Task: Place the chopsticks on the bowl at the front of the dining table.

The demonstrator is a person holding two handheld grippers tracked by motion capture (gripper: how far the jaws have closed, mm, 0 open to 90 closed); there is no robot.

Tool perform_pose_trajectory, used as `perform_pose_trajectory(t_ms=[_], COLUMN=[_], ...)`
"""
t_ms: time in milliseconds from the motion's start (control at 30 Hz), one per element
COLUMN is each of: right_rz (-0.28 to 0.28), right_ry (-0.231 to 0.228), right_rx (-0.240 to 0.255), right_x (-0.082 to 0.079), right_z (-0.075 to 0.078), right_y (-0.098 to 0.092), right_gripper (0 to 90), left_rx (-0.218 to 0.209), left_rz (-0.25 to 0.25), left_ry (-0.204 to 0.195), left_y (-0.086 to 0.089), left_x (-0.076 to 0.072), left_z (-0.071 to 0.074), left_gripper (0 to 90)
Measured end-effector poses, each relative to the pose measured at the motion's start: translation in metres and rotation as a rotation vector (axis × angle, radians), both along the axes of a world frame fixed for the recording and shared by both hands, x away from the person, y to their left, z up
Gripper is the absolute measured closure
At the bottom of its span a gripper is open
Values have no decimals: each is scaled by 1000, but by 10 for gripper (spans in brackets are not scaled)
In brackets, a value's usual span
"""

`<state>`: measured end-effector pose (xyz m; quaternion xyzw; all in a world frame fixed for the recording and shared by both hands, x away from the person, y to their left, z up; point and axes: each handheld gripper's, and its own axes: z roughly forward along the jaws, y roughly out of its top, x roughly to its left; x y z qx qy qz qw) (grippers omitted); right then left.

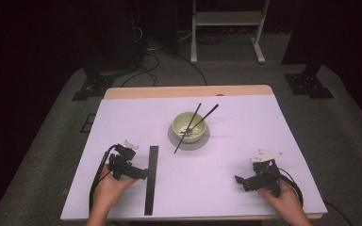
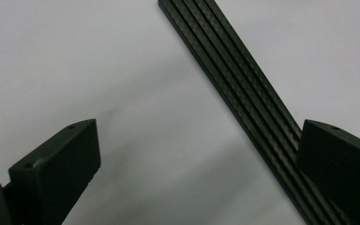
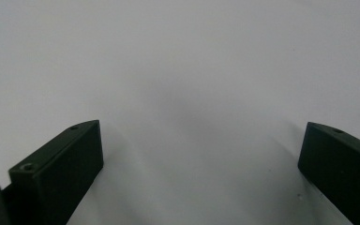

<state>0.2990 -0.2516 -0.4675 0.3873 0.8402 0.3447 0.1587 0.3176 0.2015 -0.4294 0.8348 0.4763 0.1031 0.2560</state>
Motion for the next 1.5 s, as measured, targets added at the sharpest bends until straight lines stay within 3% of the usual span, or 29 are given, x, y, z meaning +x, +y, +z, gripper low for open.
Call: perform_pose_trajectory(t_ms=[233, 467, 600, 1200, 1500], right_rz=[0, 0, 0, -1, 0], right_ry=[-1, 0, 0, 0, 0], right_rx=[-1, 0, 0, 1, 0], right_x=[0, 0, 0, 0, 0], right_z=[0, 0, 0, 0, 0], right_y=[0, 0, 0, 0, 0], right_gripper=[0, 0, 0, 0, 0], left_rx=[7, 23, 25, 73, 93], left_rz=[14, 21, 15, 17, 22], left_ry=[5, 18, 31, 20, 24], left_y=[5, 5, 1, -10, -9], left_x=[-20, -27, -28, -31, -31], left_z=[-1, -8, -10, -12, -12], left_gripper=[0, 0, 0, 0, 0])
